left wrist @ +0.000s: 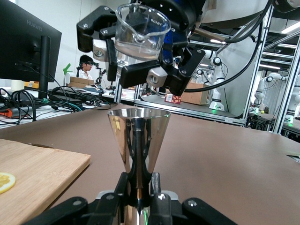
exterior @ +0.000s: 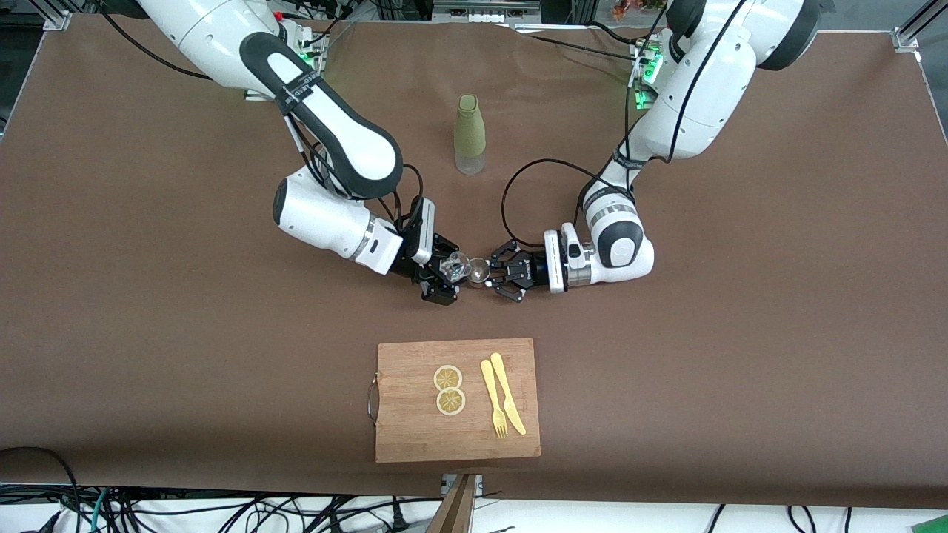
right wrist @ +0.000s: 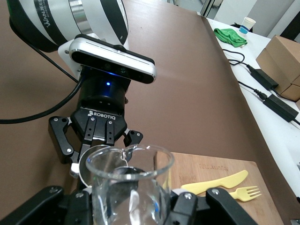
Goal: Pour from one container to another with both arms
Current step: 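Tilt the beaker with the right gripper, pouring into the held jigger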
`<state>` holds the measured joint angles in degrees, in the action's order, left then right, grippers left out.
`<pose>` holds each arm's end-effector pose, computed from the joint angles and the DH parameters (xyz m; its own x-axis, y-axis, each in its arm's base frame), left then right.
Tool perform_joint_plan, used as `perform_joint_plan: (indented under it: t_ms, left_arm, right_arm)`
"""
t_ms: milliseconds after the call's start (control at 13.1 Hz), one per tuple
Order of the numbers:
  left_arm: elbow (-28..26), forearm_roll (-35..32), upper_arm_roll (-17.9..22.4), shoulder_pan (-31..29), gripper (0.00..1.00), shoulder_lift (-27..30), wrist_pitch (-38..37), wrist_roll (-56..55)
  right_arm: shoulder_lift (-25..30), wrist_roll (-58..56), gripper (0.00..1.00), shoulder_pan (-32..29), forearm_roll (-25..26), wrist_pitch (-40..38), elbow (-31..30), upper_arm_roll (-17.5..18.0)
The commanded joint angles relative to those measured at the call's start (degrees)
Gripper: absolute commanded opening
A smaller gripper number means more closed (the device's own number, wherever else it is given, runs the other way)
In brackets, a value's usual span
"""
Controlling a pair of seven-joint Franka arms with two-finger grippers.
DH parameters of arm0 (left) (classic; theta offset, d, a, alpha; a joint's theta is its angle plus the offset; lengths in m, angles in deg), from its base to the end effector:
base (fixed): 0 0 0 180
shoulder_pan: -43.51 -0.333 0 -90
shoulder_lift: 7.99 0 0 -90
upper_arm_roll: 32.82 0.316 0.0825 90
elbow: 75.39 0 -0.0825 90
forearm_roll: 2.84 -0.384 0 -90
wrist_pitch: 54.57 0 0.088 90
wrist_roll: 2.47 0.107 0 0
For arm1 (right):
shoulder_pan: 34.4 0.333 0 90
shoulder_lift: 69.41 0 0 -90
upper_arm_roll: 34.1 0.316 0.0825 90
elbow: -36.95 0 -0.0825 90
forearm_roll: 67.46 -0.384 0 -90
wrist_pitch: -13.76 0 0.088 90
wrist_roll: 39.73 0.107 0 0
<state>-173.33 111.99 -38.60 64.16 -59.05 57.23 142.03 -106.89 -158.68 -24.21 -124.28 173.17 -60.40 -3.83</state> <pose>0.5629 -0.3409 0.0982 0.1731 -0.0268 0.9845 -0.9763 -0.1365 0.1679 0.5892 0.3839 0.2852 -0.2308 0.6568 0.7179 0.9558 0.0149 0.2936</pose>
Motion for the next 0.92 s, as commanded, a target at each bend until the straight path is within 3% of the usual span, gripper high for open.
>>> perform_joint_plan:
  t_ms: [0,535,841]
  left_arm:
    - [0.56,2.59,-0.19,0.79,0.0,0.0,1.75,2.62]
    - [0.56,2.59,-0.19,0.88,0.0,0.08,1.84,2.62]
    - [1.08,2.59,-0.19,0.97,0.0,0.0,1.84,2.62]
  right_arm:
    - [1.53,1.09,0.0,1.5,3.11,2.75,-1.18,-0.57]
    - [1.18,1.18,0.0,2.29,9.79,4.51,-1.18,-0.83]
    - [0.92,1.0,0.01,2.38,10.33,4.95,-1.18,-0.83]
